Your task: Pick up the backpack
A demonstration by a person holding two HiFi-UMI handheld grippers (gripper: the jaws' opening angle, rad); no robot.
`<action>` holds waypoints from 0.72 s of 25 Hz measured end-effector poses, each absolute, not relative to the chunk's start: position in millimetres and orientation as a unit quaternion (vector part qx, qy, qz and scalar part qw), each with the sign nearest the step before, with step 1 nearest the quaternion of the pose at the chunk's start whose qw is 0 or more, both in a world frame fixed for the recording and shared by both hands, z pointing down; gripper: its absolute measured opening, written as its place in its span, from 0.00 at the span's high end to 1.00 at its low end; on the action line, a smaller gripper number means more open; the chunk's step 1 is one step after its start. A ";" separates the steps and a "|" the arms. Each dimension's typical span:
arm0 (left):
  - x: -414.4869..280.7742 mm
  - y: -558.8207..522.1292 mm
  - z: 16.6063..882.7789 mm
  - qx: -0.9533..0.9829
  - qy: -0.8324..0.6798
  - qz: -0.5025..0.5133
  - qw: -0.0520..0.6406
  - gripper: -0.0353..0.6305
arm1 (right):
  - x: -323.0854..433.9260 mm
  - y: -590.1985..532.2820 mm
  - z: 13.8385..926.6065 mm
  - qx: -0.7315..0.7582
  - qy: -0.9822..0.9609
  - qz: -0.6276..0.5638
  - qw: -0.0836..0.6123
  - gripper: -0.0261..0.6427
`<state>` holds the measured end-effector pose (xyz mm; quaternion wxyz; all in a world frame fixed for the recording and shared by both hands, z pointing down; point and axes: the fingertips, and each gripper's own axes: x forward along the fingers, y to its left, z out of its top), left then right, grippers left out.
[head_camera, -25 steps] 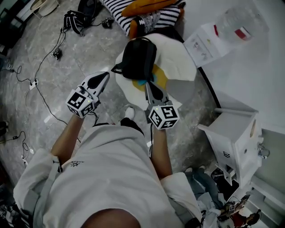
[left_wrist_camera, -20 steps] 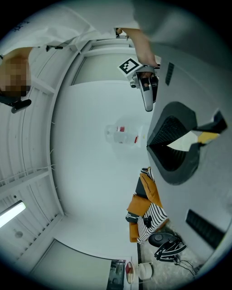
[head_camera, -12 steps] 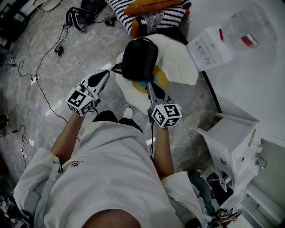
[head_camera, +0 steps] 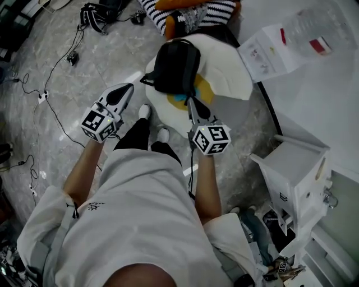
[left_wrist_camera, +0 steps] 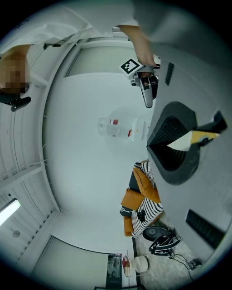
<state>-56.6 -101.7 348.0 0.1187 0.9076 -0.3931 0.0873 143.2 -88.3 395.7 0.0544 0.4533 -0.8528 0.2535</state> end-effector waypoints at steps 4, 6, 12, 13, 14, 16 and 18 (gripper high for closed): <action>-52.8 -114.7 358.0 0.915 -0.372 0.095 0.125 0.94 | 144.7 -96.8 409.8 0.468 -0.842 0.263 0.058 0.95; -50.4 -123.7 367.6 0.918 -0.360 0.100 0.131 0.94 | 144.2 -102.6 417.8 0.474 -0.836 0.269 0.060 0.95; -36.2 -169.9 405.7 0.930 -0.313 0.119 0.152 0.94 | 147.7 -133.1 448.2 0.502 -0.813 0.284 0.076 0.95; -34.8 -176.1 409.8 0.932 -0.305 0.119 0.155 0.94 | 147.4 -138.0 451.5 0.507 -0.809 0.286 0.076 0.95; -33.6 -182.1 413.6 0.934 -0.298 0.118 0.159 0.94 | 147.2 -143.4 454.4 0.512 -0.806 0.287 0.076 0.95; -29.4 -197.3 422.4 0.937 -0.286 0.116 0.166 0.94 | 149.8 -158.2 460.9 0.519 -0.801 0.289 0.072 0.95; -21.3 -212.9 433.9 0.939 -0.273 0.119 0.170 0.94 | 155.9 -172.4 469.8 0.528 -0.794 0.291 0.072 0.95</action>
